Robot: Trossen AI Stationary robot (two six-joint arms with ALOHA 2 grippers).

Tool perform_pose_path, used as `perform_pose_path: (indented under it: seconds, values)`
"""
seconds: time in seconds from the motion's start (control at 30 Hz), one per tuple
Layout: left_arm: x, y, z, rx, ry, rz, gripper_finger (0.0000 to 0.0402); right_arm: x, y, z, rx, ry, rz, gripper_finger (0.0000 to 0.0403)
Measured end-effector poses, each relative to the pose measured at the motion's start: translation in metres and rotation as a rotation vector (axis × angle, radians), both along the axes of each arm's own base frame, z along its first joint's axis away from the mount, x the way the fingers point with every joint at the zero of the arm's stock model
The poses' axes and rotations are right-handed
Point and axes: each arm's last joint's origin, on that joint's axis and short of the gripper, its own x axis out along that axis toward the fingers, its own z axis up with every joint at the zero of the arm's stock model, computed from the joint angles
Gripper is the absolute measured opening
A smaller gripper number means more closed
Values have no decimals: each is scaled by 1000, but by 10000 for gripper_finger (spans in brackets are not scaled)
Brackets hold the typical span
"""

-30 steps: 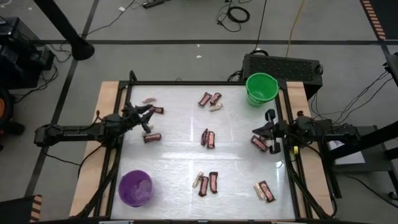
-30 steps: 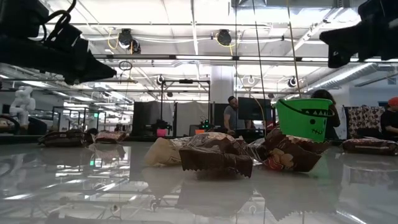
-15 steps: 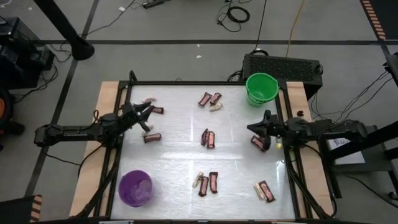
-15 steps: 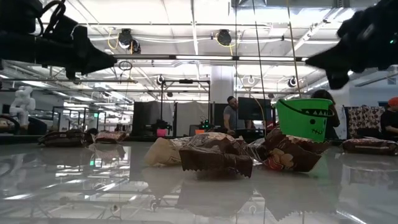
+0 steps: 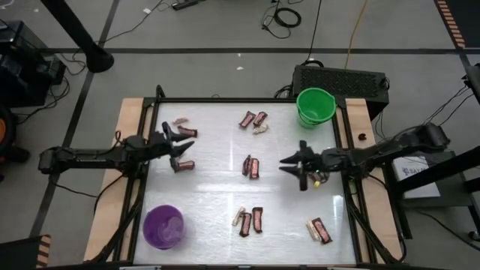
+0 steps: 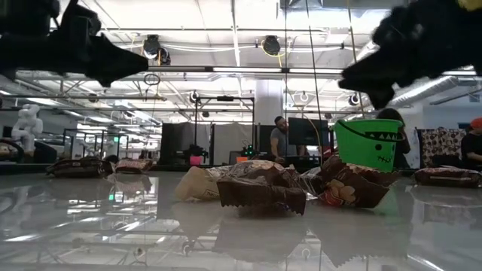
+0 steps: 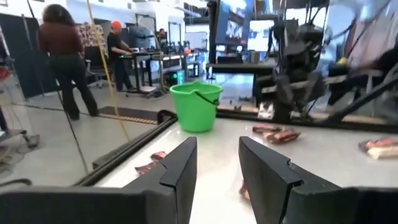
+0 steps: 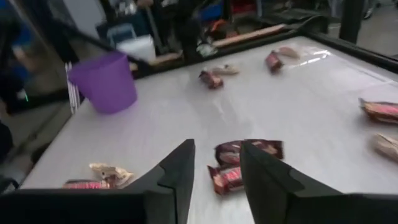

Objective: Sort candy by brand, put in halloween buckets
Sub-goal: Put the brown candy bar into the green bucket

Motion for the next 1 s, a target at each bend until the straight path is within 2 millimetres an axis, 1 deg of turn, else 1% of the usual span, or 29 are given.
perform_pose_path:
  seconds: [0.1, 0.2, 0.33, 0.43, 0.53, 0.63, 0.77, 1.0]
  values:
    - [9, 0, 6, 37, 48, -5, 128, 31, 11, 7, -72, 78, 42, 129]
    - [20, 1, 12, 84, 87, -6, 128, 62, 22, 7, -178, 168, 93, 130]
    - [33, 1, 12, 129, 143, -82, 128, 98, 33, 1, -291, 291, 148, 130]
    - [40, 0, 5, 121, 199, -151, 128, 116, 37, -8, -316, 382, 161, 130]
    - [43, 0, -2, 105, 236, -165, 128, 127, 39, -23, -327, 458, 168, 130]
    - [46, 0, -5, 96, 260, -169, 128, 135, 40, -37, -365, 502, 166, 130]
    - [47, 0, -8, 70, 272, -170, 128, 135, 37, -48, -458, 559, 95, 130]
    - [48, 0, -11, 41, 283, -169, 128, 136, 37, -59, -444, 600, 95, 130]
